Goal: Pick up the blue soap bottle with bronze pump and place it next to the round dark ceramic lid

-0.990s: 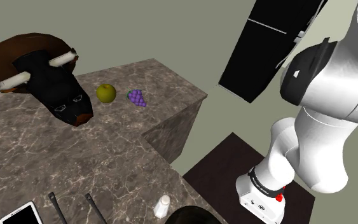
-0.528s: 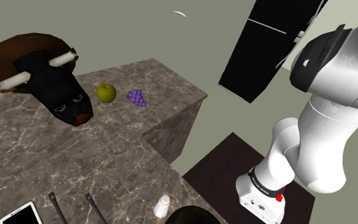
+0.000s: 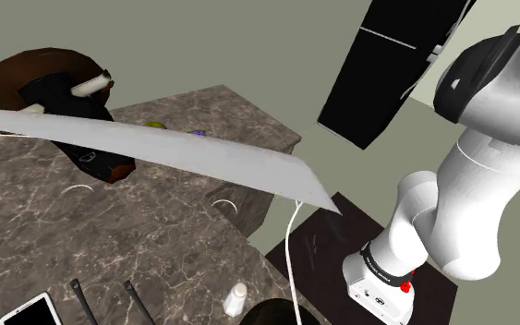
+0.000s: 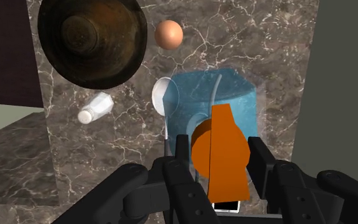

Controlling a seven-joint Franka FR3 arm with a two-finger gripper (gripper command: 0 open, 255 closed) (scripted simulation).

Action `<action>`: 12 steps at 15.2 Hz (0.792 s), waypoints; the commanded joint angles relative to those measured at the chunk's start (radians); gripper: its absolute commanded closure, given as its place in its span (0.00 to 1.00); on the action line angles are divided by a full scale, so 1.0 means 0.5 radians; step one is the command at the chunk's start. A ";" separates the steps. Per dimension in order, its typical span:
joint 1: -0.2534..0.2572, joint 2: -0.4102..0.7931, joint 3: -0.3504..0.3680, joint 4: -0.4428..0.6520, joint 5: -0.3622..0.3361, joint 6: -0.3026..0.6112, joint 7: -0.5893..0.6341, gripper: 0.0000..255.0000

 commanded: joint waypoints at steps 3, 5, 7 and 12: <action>-0.039 -0.047 -0.003 -0.169 0.033 0.134 -0.012 1.00; -0.054 -0.064 -0.004 -0.242 0.045 0.195 -0.016 1.00; -0.066 -0.078 -0.006 -0.312 0.054 0.254 -0.020 1.00; -0.088 -0.101 -0.011 -0.473 0.069 0.397 -0.024 1.00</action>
